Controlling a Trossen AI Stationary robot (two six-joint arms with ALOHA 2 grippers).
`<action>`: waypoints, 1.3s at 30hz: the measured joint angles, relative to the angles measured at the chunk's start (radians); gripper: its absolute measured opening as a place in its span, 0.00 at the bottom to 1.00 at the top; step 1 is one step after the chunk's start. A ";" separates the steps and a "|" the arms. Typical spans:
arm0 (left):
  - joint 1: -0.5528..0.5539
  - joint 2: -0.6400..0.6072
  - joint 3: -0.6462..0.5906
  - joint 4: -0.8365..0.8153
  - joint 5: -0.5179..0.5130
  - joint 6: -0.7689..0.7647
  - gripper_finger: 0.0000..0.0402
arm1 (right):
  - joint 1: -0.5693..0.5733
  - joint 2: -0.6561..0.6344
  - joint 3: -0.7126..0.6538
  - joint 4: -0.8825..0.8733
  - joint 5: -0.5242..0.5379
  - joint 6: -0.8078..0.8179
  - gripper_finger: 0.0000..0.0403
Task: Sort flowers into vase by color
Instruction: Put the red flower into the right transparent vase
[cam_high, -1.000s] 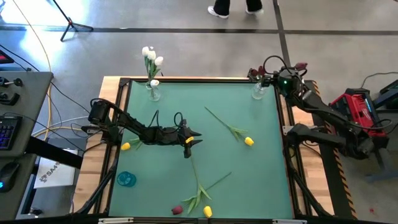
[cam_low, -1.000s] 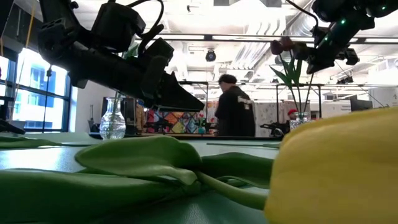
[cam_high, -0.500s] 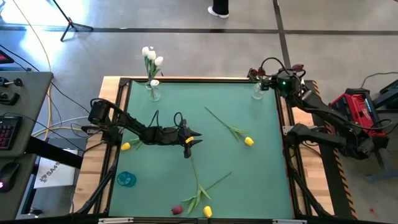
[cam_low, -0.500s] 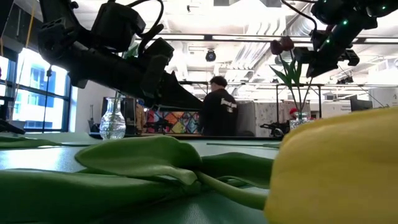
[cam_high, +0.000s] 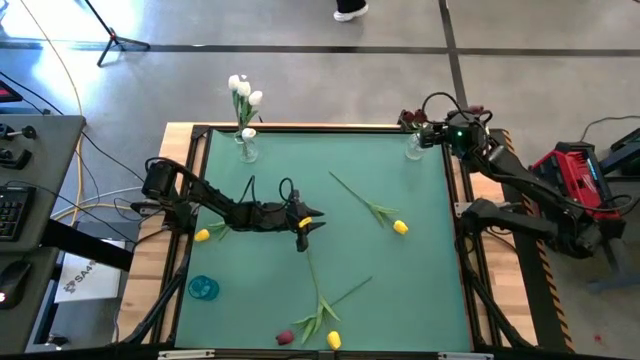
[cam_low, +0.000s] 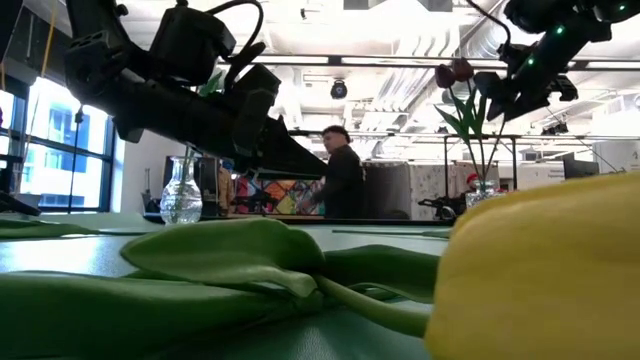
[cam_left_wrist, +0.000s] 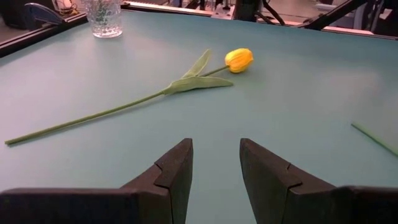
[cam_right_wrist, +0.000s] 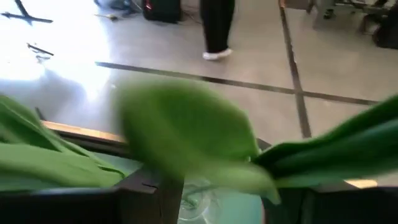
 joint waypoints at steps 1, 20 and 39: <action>0.000 0.000 0.000 0.000 0.000 0.000 0.30 | 0.000 -0.007 0.000 0.011 -0.024 -0.004 0.42; 0.005 0.000 0.000 -0.001 0.000 -0.010 0.30 | 0.033 -0.019 0.009 0.106 -0.080 -0.076 0.42; 0.037 0.000 0.000 0.013 0.001 -0.036 0.30 | 0.025 0.341 0.445 -0.372 -0.168 -0.106 0.42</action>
